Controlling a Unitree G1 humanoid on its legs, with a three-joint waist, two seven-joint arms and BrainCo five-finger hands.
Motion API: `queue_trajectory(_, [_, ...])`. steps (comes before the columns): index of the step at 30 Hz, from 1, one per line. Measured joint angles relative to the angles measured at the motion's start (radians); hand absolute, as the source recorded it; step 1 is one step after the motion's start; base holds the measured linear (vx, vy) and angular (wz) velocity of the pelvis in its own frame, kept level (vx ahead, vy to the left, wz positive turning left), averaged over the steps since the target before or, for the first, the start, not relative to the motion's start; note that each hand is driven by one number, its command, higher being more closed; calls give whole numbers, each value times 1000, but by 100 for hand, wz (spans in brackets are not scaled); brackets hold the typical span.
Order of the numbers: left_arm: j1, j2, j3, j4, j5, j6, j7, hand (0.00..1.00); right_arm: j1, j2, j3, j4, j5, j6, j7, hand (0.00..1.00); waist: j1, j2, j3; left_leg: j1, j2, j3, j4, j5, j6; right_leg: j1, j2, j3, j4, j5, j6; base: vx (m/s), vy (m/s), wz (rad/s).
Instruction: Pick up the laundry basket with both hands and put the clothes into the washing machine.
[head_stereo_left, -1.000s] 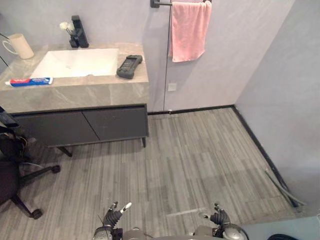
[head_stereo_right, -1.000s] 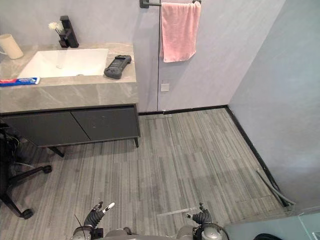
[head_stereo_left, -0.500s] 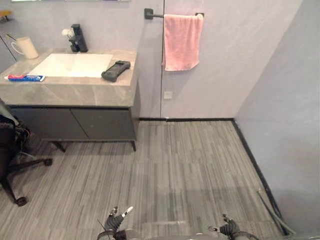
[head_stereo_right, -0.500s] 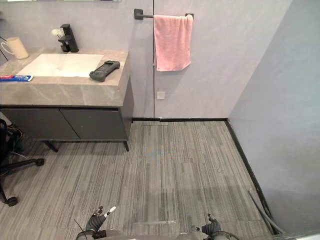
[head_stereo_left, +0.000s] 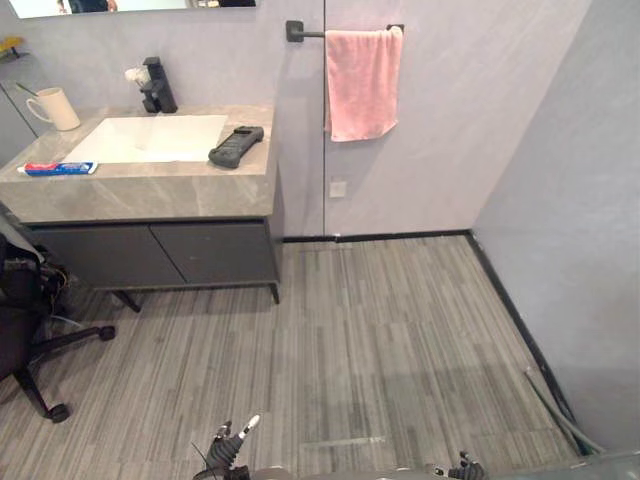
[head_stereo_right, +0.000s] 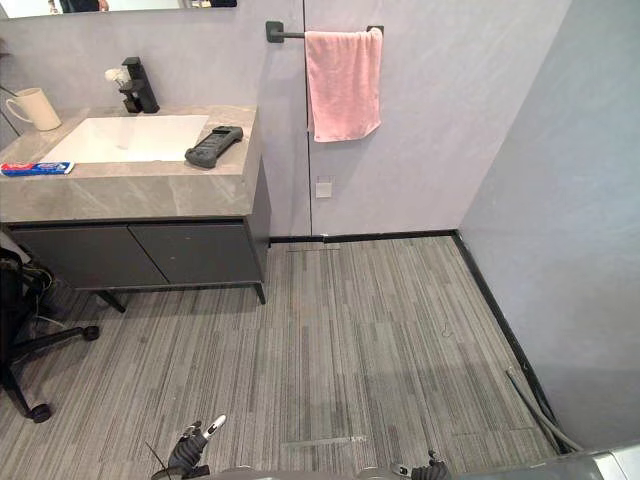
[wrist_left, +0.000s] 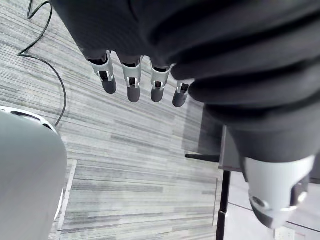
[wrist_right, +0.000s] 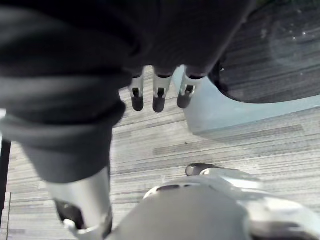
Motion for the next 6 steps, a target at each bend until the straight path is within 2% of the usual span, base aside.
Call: queue_trajectory(6, [0, 0, -11, 0, 11, -2, -6, 0, -1, -3, 25, 0, -11, -1, 0, 0, 2, -3, -5, 23, -2, 19, -70, 36, -9, -5, 10, 15, -37, 20, -5, 9, -17, -6])
